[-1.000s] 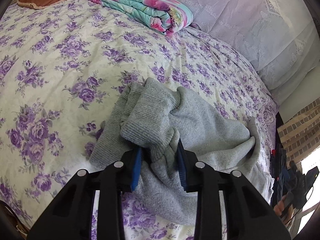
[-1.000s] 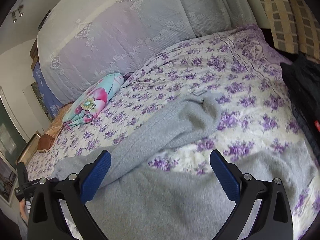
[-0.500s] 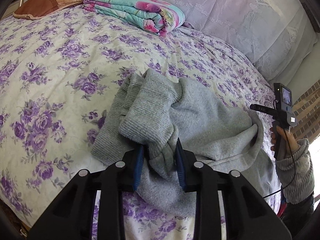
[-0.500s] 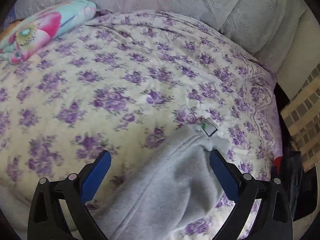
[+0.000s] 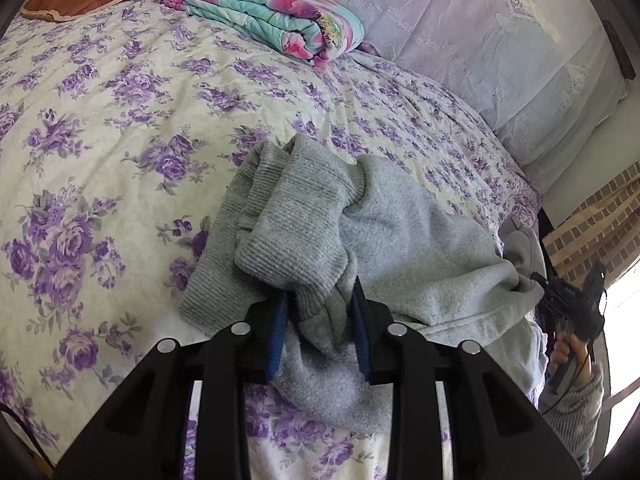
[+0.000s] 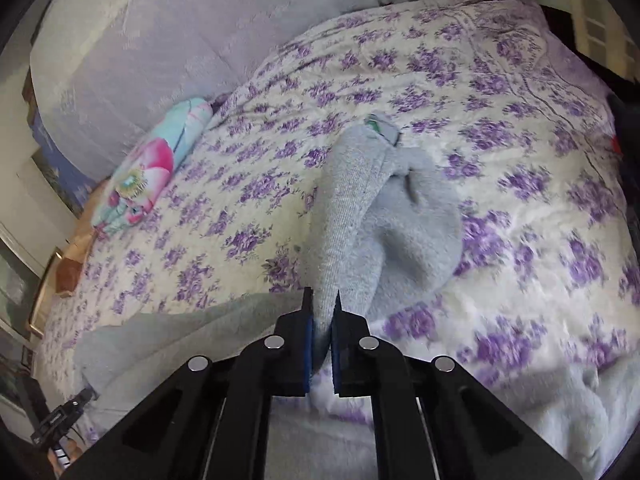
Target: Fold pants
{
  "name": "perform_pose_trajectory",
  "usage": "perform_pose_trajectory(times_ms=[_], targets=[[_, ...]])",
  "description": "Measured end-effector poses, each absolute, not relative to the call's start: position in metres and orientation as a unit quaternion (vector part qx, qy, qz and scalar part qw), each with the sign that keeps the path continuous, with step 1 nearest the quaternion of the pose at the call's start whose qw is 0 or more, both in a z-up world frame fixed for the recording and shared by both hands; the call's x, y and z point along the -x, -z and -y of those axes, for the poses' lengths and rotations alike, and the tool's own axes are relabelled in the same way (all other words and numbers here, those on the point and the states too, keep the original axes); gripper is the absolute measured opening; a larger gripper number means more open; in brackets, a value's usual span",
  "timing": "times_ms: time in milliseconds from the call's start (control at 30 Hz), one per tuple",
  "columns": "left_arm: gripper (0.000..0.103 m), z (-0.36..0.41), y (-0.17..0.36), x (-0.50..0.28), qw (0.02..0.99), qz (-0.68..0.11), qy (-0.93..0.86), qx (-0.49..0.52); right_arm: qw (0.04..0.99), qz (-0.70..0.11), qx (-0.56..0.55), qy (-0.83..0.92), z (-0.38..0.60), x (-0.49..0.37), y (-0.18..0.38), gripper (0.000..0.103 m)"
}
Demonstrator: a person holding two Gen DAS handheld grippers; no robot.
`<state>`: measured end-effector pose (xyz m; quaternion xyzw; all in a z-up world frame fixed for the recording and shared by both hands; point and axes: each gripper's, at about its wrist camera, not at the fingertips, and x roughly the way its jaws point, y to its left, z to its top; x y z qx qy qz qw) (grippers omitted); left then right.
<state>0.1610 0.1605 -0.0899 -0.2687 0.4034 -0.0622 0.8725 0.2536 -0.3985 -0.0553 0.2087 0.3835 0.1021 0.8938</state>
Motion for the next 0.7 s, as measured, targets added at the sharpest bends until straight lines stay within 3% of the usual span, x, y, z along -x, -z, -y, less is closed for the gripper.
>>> perform_pose_trajectory(times_ms=[100,167,200,233,267,433,600,667,700], targets=[[0.028,-0.161,0.089,-0.16,0.873,-0.401,0.064,0.27,0.885,-0.373,-0.258,-0.102,0.423,-0.186,0.077,0.007],[0.028,-0.16,0.09,-0.161,0.873,-0.403,0.064,0.268,0.887,-0.375,-0.257,-0.084,0.428,-0.157,0.089,0.016],[0.028,-0.16,0.09,-0.163,0.873,-0.404,0.063,0.266,0.888,-0.372,-0.262,-0.07,0.433,-0.148,0.092,0.032],[0.028,-0.159,0.09,-0.164,0.872,-0.406,0.061,0.265,0.889,-0.364,-0.271,-0.062,0.439,-0.143,0.092,0.063],[0.028,-0.158,0.089,-0.165,0.871,-0.408,0.059,0.266,0.894,-0.347,-0.277,-0.058,0.445,-0.14,0.089,0.071],[0.031,-0.157,0.089,-0.165,0.869,-0.408,0.048,0.274,0.903,-0.323,-0.28,-0.039,0.466,-0.157,0.08,0.072],[0.032,-0.159,0.09,-0.167,0.864,-0.412,0.048,0.286,0.872,-0.331,-0.356,-0.047,0.494,-0.175,0.097,0.07],[0.032,-0.162,0.09,-0.17,0.858,-0.415,0.051,0.297,0.867,-0.33,-0.371,-0.051,0.499,-0.178,0.104,0.062],[0.032,-0.163,0.091,-0.171,0.855,-0.417,0.053,0.303,0.867,-0.33,-0.368,-0.056,0.499,-0.18,0.105,0.049]])
